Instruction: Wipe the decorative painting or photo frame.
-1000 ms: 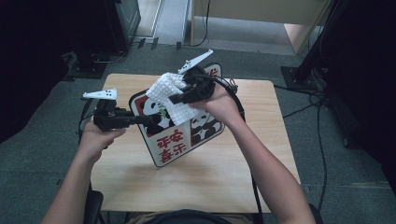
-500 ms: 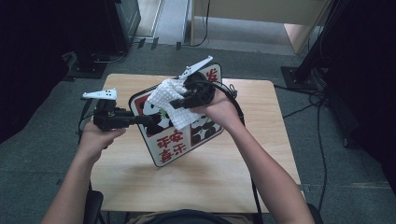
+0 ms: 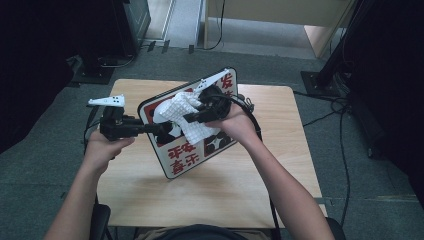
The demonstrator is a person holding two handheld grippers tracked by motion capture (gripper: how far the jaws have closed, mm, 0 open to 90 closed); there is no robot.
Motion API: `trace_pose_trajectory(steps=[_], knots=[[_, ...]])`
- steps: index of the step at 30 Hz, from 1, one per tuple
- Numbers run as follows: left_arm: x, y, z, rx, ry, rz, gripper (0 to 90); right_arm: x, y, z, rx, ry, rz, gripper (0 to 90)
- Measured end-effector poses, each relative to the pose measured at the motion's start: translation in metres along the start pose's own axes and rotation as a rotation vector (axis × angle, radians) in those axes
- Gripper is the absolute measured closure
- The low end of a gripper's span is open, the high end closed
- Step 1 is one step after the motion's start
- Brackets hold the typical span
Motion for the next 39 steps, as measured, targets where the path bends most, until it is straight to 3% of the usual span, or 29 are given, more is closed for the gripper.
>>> trace_pose_trajectory(steps=[18, 39], knots=[[-0.001, 0.001, 0.000, -0.001, 0.005, -0.004, 75.8, -0.017, -0.009, 0.000, 0.016, -0.024, 0.017, 71.2], [-0.001, 0.001, 0.000, -0.003, 0.007, -0.006, 75.5, -0.033, -0.016, 0.000, -0.008, -0.012, 0.023, 67.7]])
Point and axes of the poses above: each handheld gripper's, and its own axes: y roughly backward along the jaws, x roughly out of its top, z roughly to its right, the point moved 9 cm from there along -y, roughly forward along the jaws, and after that the axes turned 2 degrees about y, right-handed, at the moved point
